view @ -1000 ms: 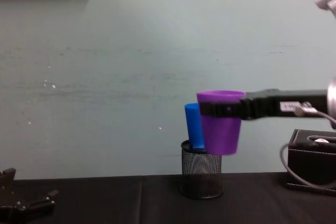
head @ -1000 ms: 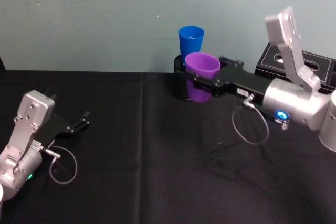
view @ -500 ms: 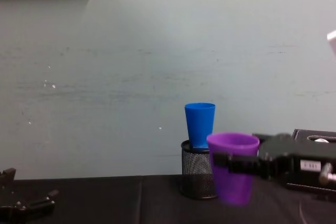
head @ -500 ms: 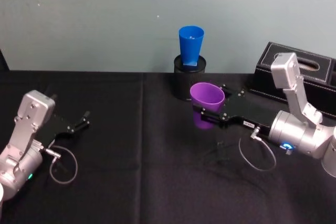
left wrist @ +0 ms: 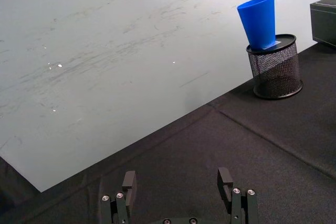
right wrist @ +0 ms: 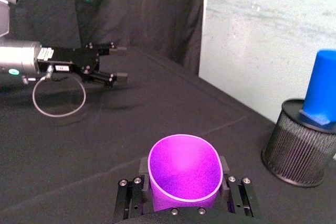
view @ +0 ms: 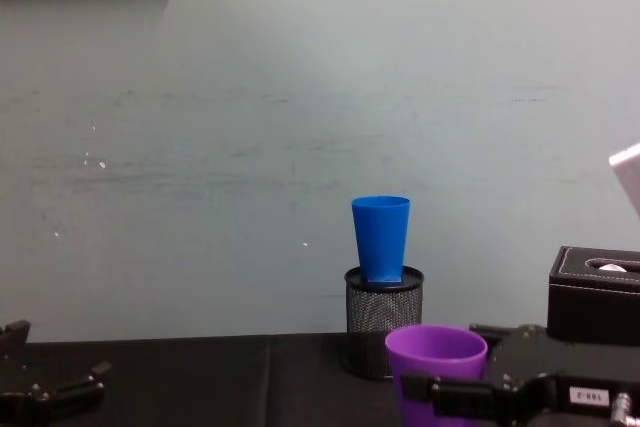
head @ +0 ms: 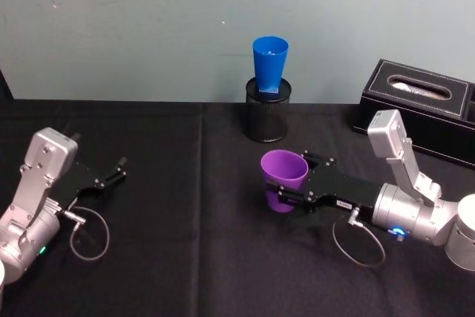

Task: Pick up one cup with a gripper and tap it against the other cup.

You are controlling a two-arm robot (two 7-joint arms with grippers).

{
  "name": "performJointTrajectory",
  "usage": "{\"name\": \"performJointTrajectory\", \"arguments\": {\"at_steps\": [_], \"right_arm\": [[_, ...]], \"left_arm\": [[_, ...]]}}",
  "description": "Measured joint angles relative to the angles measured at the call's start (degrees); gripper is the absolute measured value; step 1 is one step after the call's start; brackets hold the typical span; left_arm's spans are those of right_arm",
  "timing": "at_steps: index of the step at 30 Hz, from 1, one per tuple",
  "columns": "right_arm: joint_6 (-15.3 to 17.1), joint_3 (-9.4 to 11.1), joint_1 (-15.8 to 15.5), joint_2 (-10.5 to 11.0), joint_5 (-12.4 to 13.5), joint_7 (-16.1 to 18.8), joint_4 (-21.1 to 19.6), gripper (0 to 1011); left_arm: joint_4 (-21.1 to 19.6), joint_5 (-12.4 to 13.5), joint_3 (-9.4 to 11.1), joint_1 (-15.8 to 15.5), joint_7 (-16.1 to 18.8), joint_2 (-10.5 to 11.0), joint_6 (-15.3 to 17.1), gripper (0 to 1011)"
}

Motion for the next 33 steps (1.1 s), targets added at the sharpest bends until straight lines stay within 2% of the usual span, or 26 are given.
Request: {"name": "performJointTrajectory", "arguments": {"at_steps": [8,14,33], "right_arm": [[1.23,-1.36,1.32,-0.45,1.0,0.46,3.41,731],[0.33,-2.56,1.91,-0.39,1.0,0.66,5.03,731],[-0.67,-4.36,2.61,0.1,1.66,1.19,6.1,731]], "left_arm": [[0.0,0.0,0.0,0.0,0.0,0.0,0.0,1011],[0.0,0.0,0.0,0.0,0.0,0.0,0.0,1011],[0.0,0.0,0.0,0.0,0.0,0.0,0.0,1011]]}}
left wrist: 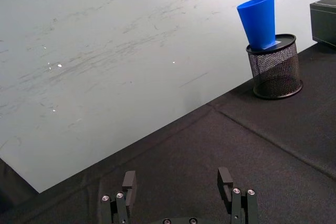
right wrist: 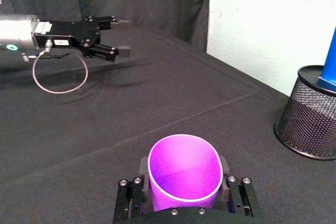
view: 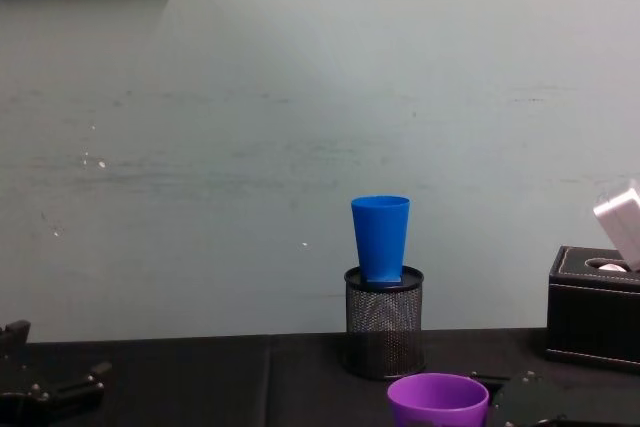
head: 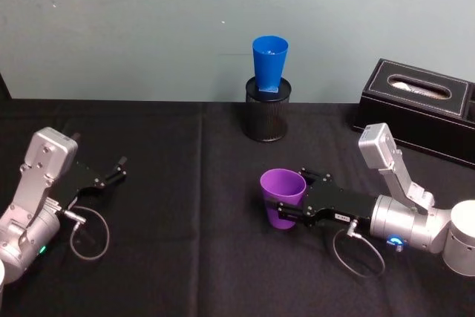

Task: Pick up one cup with a gripper and tap it against the other cup.

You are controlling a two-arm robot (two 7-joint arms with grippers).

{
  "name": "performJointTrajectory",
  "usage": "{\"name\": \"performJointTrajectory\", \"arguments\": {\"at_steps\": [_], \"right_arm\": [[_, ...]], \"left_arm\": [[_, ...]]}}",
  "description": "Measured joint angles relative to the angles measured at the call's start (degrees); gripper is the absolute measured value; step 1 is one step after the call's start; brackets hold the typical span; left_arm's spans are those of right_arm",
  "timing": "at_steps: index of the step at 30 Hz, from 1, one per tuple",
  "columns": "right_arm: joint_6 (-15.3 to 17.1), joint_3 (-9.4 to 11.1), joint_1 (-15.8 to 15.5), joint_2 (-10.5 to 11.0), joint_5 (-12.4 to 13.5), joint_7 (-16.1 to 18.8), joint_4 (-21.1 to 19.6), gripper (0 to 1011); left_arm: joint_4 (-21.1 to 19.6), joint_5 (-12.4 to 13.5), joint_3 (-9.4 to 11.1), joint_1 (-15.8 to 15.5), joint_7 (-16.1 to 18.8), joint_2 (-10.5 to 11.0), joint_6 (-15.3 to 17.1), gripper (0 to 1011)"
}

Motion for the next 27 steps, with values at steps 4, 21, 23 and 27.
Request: {"name": "performJointTrajectory", "arguments": {"at_steps": [4,21,23,27], "right_arm": [[0.0,0.03,0.0,0.0,0.0,-0.01,0.0,731],[0.02,0.15,-0.05,-0.01,-0.02,-0.02,-0.04,731],[0.02,0.16,-0.06,-0.01,-0.03,-0.02,-0.04,749],[0.02,0.19,-0.07,-0.01,-0.06,-0.03,-0.04,855]], "left_arm": [[0.0,0.0,0.0,0.0,0.0,0.0,0.0,1011],[0.0,0.0,0.0,0.0,0.0,0.0,0.0,1011],[0.0,0.0,0.0,0.0,0.0,0.0,0.0,1011],[0.0,0.0,0.0,0.0,0.0,0.0,0.0,1011]]}}
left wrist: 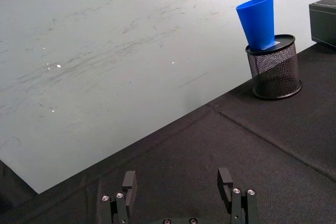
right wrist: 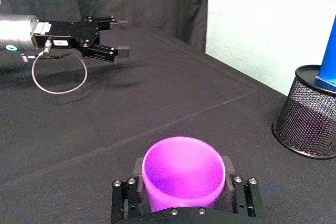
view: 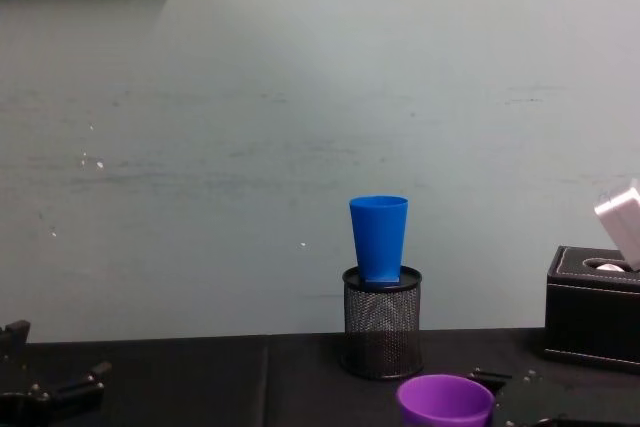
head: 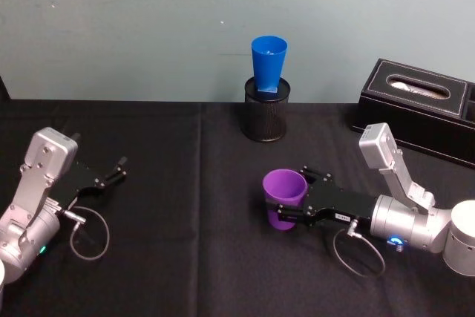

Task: Pick up one cup with a gripper and tap it against the other cup.

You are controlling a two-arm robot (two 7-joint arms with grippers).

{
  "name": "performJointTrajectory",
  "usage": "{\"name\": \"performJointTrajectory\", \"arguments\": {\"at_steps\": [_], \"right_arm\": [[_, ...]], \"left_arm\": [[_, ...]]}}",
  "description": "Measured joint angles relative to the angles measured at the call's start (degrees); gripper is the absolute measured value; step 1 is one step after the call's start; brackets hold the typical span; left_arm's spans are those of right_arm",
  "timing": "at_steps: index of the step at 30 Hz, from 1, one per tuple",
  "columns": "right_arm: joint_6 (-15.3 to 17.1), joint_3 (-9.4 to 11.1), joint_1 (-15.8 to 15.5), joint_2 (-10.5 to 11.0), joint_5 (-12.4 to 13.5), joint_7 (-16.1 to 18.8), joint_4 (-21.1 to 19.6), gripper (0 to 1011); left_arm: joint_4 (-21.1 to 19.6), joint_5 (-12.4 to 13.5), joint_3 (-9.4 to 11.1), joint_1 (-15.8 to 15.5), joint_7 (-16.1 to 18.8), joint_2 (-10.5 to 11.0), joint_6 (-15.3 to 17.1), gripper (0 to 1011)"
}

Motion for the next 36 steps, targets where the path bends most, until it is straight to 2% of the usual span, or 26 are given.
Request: {"name": "performJointTrajectory", "arguments": {"at_steps": [6,19,26,32,36], "right_arm": [[0.0,0.0,0.0,0.0,0.0,-0.02,0.0,1000],[-0.06,0.0,-0.09,0.05,0.21,-0.03,-0.17,1003],[-1.12,1.12,-1.04,0.22,2.18,-0.1,-1.8,1003],[-1.03,3.23,-2.35,0.18,4.42,-2.84,-4.84,1003],[0.15,5.41,-3.46,-0.21,5.2,-7.91,-7.76,1003]], "left_arm": [[0.0,0.0,0.0,0.0,0.0,0.0,0.0,1011],[0.0,0.0,0.0,0.0,0.0,0.0,0.0,1011],[0.0,0.0,0.0,0.0,0.0,0.0,0.0,1011],[0.0,0.0,0.0,0.0,0.0,0.0,0.0,1011],[0.0,0.0,0.0,0.0,0.0,0.0,0.0,1011]]}}
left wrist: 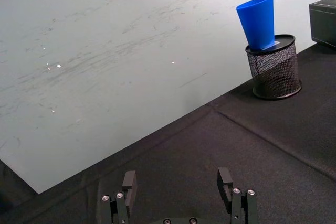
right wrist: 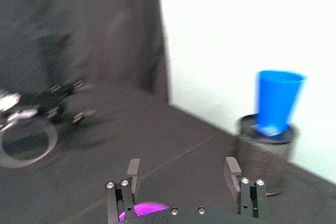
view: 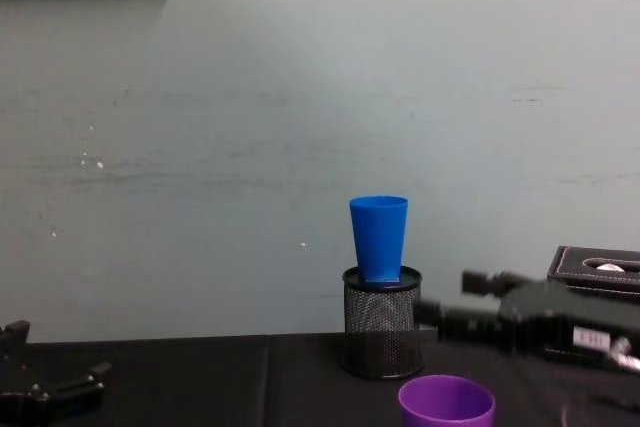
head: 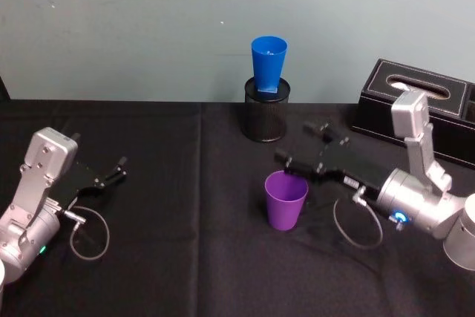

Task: Pick up one cup with a gripper and tap it against the other cup.

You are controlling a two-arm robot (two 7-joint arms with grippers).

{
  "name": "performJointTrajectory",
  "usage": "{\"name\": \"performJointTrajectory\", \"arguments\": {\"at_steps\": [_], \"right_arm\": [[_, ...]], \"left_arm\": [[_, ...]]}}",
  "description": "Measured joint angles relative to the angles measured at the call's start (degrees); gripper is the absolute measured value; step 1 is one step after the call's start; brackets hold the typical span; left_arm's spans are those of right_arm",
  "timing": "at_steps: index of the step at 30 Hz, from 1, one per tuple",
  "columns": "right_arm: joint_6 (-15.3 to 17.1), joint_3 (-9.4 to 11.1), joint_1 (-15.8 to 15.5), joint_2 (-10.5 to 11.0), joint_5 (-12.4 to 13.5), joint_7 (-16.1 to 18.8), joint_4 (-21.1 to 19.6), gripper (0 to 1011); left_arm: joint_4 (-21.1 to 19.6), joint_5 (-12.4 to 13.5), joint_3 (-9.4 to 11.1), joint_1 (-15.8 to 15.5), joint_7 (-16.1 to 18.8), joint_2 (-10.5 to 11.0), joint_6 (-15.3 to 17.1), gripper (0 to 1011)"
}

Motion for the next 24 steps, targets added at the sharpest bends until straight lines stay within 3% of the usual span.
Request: {"name": "performJointTrajectory", "arguments": {"at_steps": [4,5,7,8,14,20,24], "right_arm": [[3.37,2.33,-1.41,-1.09,-1.49,-9.73,-3.76,1003],[5.1,3.16,-2.02,-1.74,-2.79,-14.69,-5.27,1003],[6.75,3.93,-2.56,-2.68,-4.23,-19.64,-6.51,1003],[8.03,4.64,-3.01,-3.72,-5.65,-24.09,-7.49,1003],[9.52,6.03,-4.04,-6.91,-11.41,-36.5,-8.46,1003],[9.96,6.57,-3.84,-8.88,-15.26,-42.04,-6.33,1003],[9.35,6.64,-3.49,-9.49,-16.3,-42.32,-4.63,1003]], "left_arm": [[0.0,0.0,0.0,0.0,0.0,0.0,0.0,1012],[0.0,0.0,0.0,0.0,0.0,0.0,0.0,1011],[0.0,0.0,0.0,0.0,0.0,0.0,0.0,1011],[0.0,0.0,0.0,0.0,0.0,0.0,0.0,1011],[0.0,0.0,0.0,0.0,0.0,0.0,0.0,1011],[0.0,0.0,0.0,0.0,0.0,0.0,0.0,1012],[0.0,0.0,0.0,0.0,0.0,0.0,0.0,1011]]}}
